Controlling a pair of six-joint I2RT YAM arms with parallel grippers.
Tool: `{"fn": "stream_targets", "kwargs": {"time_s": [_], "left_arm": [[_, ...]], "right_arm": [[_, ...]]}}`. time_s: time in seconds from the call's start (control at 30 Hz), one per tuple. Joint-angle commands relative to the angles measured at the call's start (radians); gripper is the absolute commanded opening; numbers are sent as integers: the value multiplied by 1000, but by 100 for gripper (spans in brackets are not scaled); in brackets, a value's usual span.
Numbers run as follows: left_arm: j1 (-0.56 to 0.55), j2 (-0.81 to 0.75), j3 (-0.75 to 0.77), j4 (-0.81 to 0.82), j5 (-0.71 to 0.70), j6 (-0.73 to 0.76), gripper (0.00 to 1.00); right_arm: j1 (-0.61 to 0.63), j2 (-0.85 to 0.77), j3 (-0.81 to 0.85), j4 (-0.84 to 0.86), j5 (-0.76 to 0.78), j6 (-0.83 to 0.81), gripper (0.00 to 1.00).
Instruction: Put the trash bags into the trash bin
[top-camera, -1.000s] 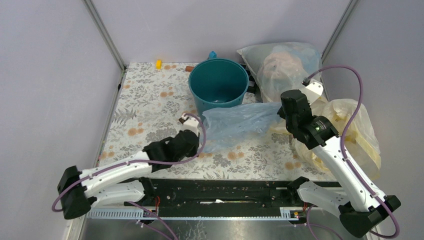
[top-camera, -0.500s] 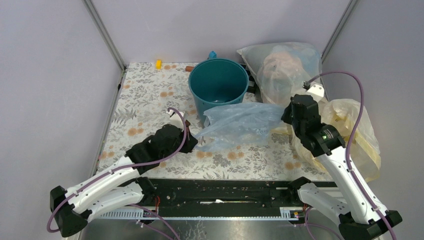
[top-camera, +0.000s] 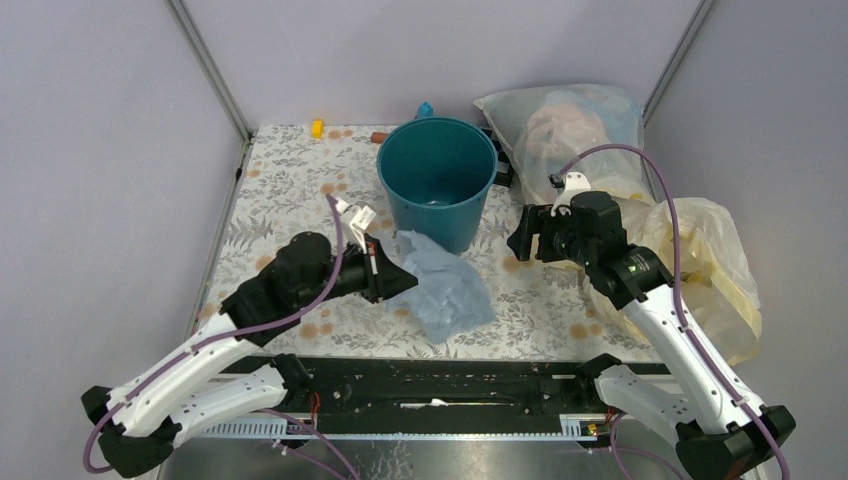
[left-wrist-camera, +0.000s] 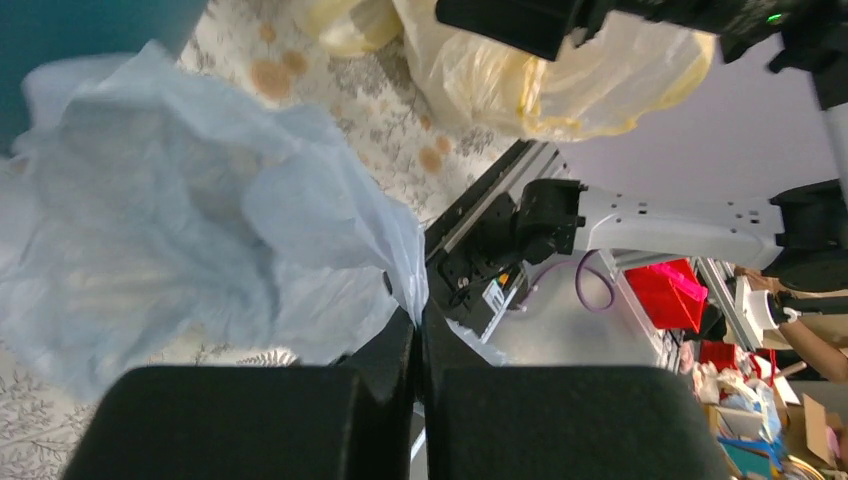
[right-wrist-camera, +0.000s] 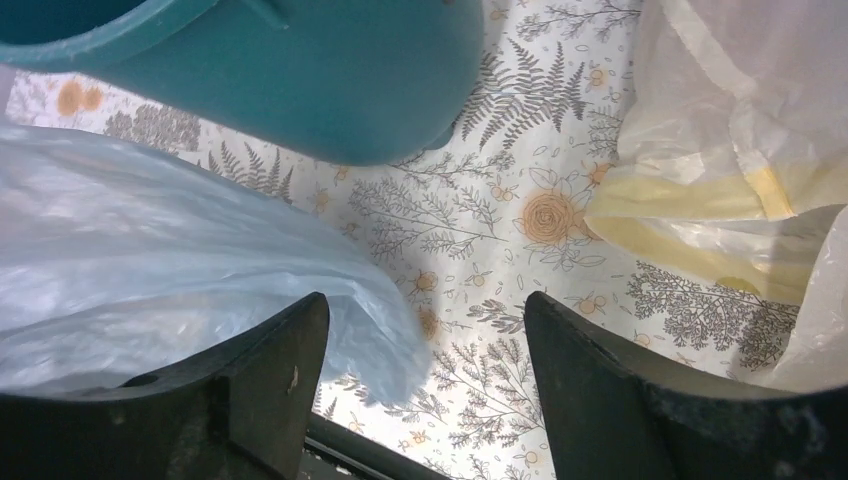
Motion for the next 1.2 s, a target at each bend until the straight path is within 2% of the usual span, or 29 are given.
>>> {"fn": "stream_targets", "kwargs": {"time_s": [0.0,0.2,0.4,0.5,0.67,0.77,0.87,0.9,1.03,1.1,1.13,1.17], "left_arm": [[4,65,24,31,60,-48,0],[3,126,38,90,54,-92,0],[3,189,55,104,22,-144,0],[4,205,44,114,16,-172,0],[3,212,22,130,5,-202,0],[4,207,20,127,0,-201,0],[3,202,18,125,-5,-201,0],[4,201,19,123,-5,-200,0],[4,201,15,121,4,-196,1],[3,193,10,121,11,-185,6],[3,186,8,114,12,-178,11],[3,177,11,103,8,-169,17]], "right_arm": [[1,-24,30,3,-94,-86,79],[53,-51,33,78,-363,-97,72],[258,-56,11,220,-415,-59,70],[408,-52,-11,274,-325,-96,71],[669,18,18,269,-57,-203,69],[762,68,34,256,83,-245,67],[806,111,37,252,160,-260,64],[815,123,37,253,194,-262,62],[837,139,27,276,276,-252,24],[838,112,7,307,302,-240,6],[837,94,-5,323,319,-231,0],[838,71,-19,338,336,-224,0]]}}
